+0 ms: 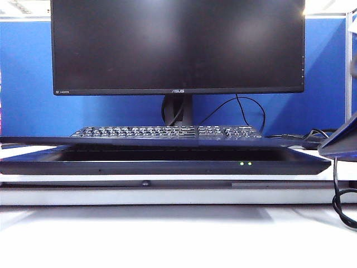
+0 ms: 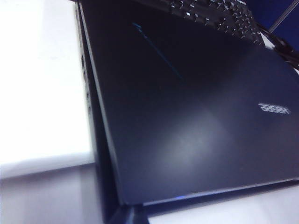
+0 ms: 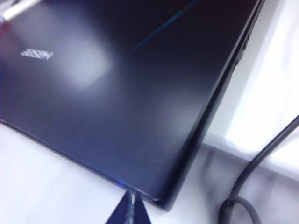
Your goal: Open the lid of the black laptop.
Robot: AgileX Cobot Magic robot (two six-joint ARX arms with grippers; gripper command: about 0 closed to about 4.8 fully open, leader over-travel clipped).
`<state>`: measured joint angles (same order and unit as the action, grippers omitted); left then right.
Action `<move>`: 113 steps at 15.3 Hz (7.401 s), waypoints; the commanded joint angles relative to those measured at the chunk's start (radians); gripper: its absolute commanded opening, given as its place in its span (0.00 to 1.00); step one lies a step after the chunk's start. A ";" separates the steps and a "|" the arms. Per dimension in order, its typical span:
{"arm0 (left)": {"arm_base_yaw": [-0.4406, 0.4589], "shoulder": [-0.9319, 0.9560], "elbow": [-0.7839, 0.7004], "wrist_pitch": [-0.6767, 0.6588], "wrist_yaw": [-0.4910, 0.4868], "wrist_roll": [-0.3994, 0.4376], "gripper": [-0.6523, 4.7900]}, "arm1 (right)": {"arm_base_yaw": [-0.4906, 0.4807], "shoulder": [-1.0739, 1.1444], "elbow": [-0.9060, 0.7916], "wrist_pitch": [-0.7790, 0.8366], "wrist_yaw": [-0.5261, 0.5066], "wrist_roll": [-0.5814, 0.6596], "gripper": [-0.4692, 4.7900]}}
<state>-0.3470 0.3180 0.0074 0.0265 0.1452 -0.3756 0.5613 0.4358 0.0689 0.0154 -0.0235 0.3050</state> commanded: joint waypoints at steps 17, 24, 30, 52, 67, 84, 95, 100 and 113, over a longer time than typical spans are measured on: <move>0.003 -0.004 0.041 0.133 -0.037 0.008 0.12 | -0.013 0.152 0.147 -0.033 -0.424 -0.019 0.08; 0.003 -0.004 0.041 0.133 -0.036 0.002 0.12 | -0.014 0.153 0.147 -0.067 -0.258 -0.053 0.08; 0.003 -0.004 0.041 0.146 -0.040 0.009 0.12 | -0.015 0.153 0.147 -0.055 -0.143 -0.074 0.08; 0.003 0.046 0.106 0.277 -0.045 0.051 0.12 | -0.044 0.352 0.299 0.183 -0.081 -0.149 0.08; 0.004 0.581 0.474 0.491 -0.011 0.238 0.12 | -0.194 0.588 0.552 0.222 -0.116 -0.232 0.08; 0.034 0.968 0.803 0.536 -0.014 0.324 0.12 | -0.273 0.882 0.945 0.227 -0.185 -0.333 0.08; 0.038 1.096 0.892 0.608 -0.021 0.379 0.12 | -0.331 0.971 1.022 0.240 -0.224 -0.358 0.08; 0.084 1.169 0.975 0.610 0.033 0.377 0.12 | -0.331 1.033 1.083 0.248 -0.226 -0.361 0.08; 0.083 1.196 1.083 0.457 0.157 0.372 0.12 | -0.330 1.032 1.094 0.188 -0.247 -0.350 0.08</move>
<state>-0.2623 1.5249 1.0908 0.5282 0.2672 -0.0082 0.2333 1.4776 1.1599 0.2115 -0.2657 -0.0463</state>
